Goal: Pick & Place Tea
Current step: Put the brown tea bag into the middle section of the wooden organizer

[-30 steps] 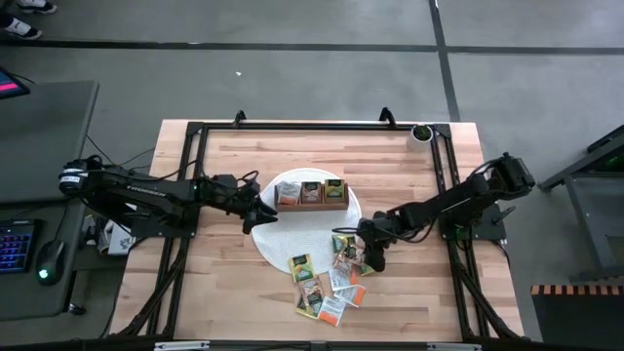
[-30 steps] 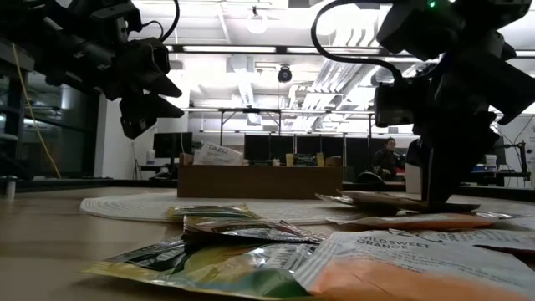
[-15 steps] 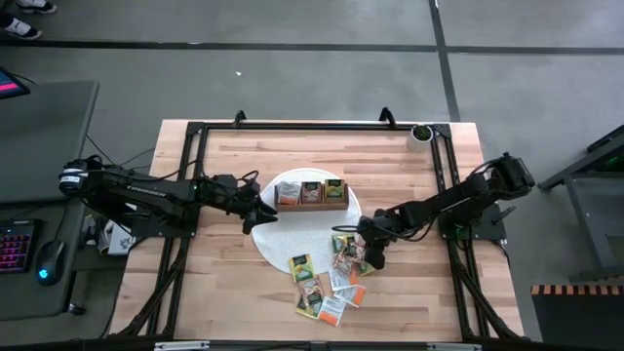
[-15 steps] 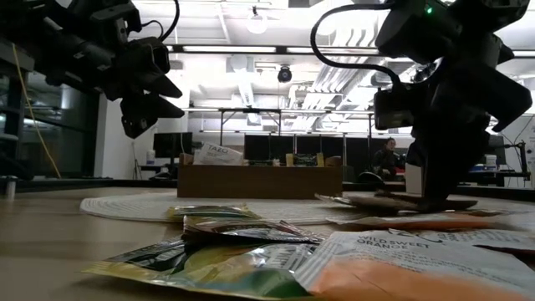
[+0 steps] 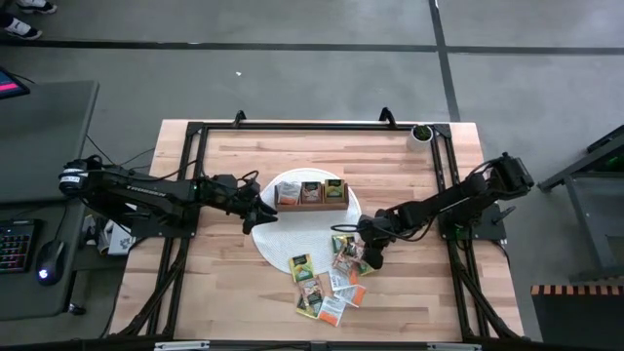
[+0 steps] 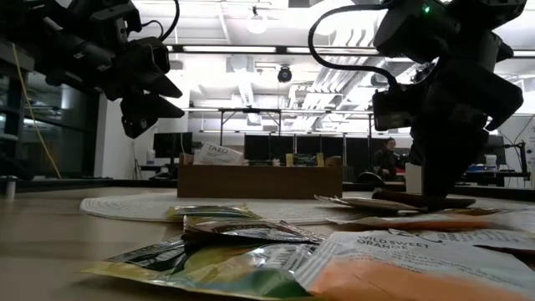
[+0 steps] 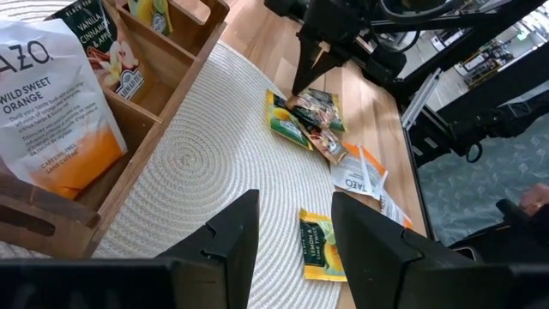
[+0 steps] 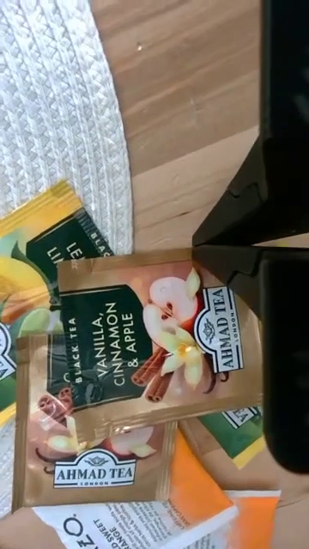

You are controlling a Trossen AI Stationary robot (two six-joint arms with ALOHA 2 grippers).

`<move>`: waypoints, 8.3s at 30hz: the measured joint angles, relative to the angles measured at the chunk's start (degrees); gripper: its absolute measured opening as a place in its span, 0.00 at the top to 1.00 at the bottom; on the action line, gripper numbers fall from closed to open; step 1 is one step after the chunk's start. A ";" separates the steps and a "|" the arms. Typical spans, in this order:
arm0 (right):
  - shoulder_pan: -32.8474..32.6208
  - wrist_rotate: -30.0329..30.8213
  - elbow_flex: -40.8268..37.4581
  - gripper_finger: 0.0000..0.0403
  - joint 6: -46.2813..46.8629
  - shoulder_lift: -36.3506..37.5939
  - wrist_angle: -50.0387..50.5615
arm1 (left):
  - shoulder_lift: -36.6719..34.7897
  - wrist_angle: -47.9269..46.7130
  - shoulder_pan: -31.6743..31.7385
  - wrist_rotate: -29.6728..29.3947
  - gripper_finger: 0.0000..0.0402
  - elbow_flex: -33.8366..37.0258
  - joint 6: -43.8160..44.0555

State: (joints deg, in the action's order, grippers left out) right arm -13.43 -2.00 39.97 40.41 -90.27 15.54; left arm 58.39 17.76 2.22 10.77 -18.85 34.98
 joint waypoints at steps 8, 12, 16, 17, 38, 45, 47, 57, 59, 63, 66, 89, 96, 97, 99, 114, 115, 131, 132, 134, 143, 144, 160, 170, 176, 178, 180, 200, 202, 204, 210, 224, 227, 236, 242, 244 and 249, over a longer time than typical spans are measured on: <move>-0.68 6.69 2.25 1.00 3.20 6.10 3.64 | 0.00 0.02 0.00 0.34 0.64 0.00 0.42; -1.23 6.89 2.80 1.00 4.61 8.62 3.04 | 0.00 0.02 0.00 0.63 0.64 0.00 0.42; -2.51 2.57 2.79 1.00 4.82 8.88 2.96 | 0.00 0.02 0.00 0.91 0.64 0.00 0.81; -2.97 2.17 2.79 1.00 4.87 8.82 2.92 | 0.00 0.02 0.00 1.08 0.64 0.00 0.94; -6.99 7.37 2.84 0.99 13.16 -3.39 -3.60 | 0.00 3.32 0.00 2.55 0.64 0.00 4.57; -6.99 7.37 3.01 0.97 13.80 -6.66 -7.73 | 0.66 7.46 -0.01 3.92 0.64 0.00 9.87; -6.83 7.94 3.00 0.97 13.82 -7.12 -8.88 | 2.35 9.33 -0.04 4.82 0.64 0.00 11.86; -5.31 8.89 2.69 0.99 13.08 -5.09 -10.54 | 10.39 14.10 -3.94 3.89 0.64 -1.98 11.80; -5.31 9.31 2.62 0.99 12.11 -3.64 -10.26 | 10.76 13.82 -4.22 3.67 0.64 -2.70 11.89; -5.76 10.71 2.64 0.99 10.55 -0.04 -9.56 | 10.83 14.08 -4.20 3.37 0.64 -4.47 12.01; -6.16 10.90 2.64 1.00 10.57 2.22 -7.72 | 10.84 13.82 -4.20 2.40 0.64 -5.98 12.02; -8.72 13.71 -3.32 1.00 13.54 2.09 -8.95 | 25.65 13.83 -4.61 0.63 0.64 -16.45 18.02; -8.33 13.89 -6.11 1.00 13.63 2.11 -16.00 | 26.21 13.81 -4.61 -0.24 0.64 -16.61 19.76; -8.29 14.02 -6.05 1.00 13.61 2.11 -16.34 | 26.21 13.77 -4.61 -0.56 0.64 -16.61 19.78; -8.29 14.08 -5.93 1.00 13.61 2.11 -16.41 | 26.21 13.84 -4.61 -1.25 0.64 -16.61 19.78; -8.32 13.01 -5.74 1.00 13.64 -2.00 -20.35 | 26.21 13.94 -4.61 -2.39 0.64 -16.61 21.27; -8.35 12.98 -5.69 1.00 13.66 -2.67 -21.36 | 26.21 13.94 -4.61 -2.39 0.64 -16.61 21.50; -8.02 15.18 -5.73 1.00 15.08 -3.96 -21.80 | 27.94 14.19 -9.71 -3.73 0.64 -17.20 29.36; -8.00 15.25 -5.73 1.00 15.09 -3.97 -21.80 | 28.96 14.00 -10.07 -4.06 0.64 -17.65 29.83; -8.00 15.44 -5.75 1.00 15.09 -3.97 -21.89 | 30.42 13.00 -10.80 -4.07 0.64 -18.78 30.39; -7.99 15.43 -5.84 1.00 15.09 -4.06 -22.72 | 41.88 14.19 -11.23 -2.75 0.53 -30.97 36.07; -8.00 15.45 -5.85 1.00 15.09 -4.06 -22.74 | 42.27 13.42 -11.23 -2.36 0.50 -31.69 36.70; -7.99 15.54 -5.88 1.00 13.20 -4.08 -22.98 | 50.74 -0.45 -11.63 1.39 0.29 -42.05 44.78; -8.00 16.27 -5.90 1.00 12.17 -4.12 -23.42 | 51.21 -3.87 -11.70 -2.75 0.29 -41.73 47.04; -8.00 16.32 -5.90 1.00 12.03 -4.12 -23.58 | 51.15 -3.45 -11.63 -5.79 0.29 -41.83 48.02; -8.00 16.35 -5.90 1.00 12.03 -4.12 -23.62 | 51.15 -3.40 -11.63 -5.83 0.29 -41.83 48.04; -8.00 16.35 -5.90 1.00 12.03 -4.12 -23.94 | 52.08 -3.21 -11.63 -5.84 0.29 -41.99 48.48; -7.96 16.51 -5.95 1.00 11.90 -4.12 -25.72 | 58.28 -9.60 -11.58 -6.51 0.29 -52.07 47.78; -7.96 16.50 -5.95 1.00 11.92 -4.12 -25.72 | 58.27 -9.14 -11.56 -6.51 0.29 -52.15 47.78; -7.96 16.50 -5.95 1.00 11.97 -4.12 -25.74 | 58.27 -9.46 -11.56 -6.07 0.29 -52.15 47.57; -7.96 16.15 -5.95 1.00 12.03 -4.12 -25.89 | 58.27 -11.01 -11.56 -5.70 0.30 -52.15 46.93; -7.98 15.73 -5.90 1.00 12.05 -4.12 -25.93 | 58.27 -11.18 -9.88 -2.81 0.55 -52.15 44.86; -7.98 15.72 -5.90 1.00 12.05 -4.12 -25.96 | 58.27 -11.95 -9.26 -1.94 0.56 -52.15 44.67; -7.98 15.54 -5.86 1.00 12.01 -4.12 -25.85 | 58.25 -11.96 -7.90 0.63 0.57 -52.15 43.18; -7.98 15.38 -5.86 1.00 11.86 -4.10 -25.78 | 58.25 -11.91 -6.54 2.29 0.57 -52.15 42.80; -7.98 15.34 -5.86 1.00 11.84 -4.10 -25.74 | 58.25 -11.87 -6.49 2.44 0.57 -52.15 42.80; -8.00 15.30 -5.86 1.00 11.64 -4.10 -25.72 | 58.25 -11.91 -6.73 3.85 0.60 -52.15 42.79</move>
State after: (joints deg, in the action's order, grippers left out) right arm -21.43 13.30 34.11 52.05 -94.37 -10.17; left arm 116.64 5.85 -4.51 14.62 -71.00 77.78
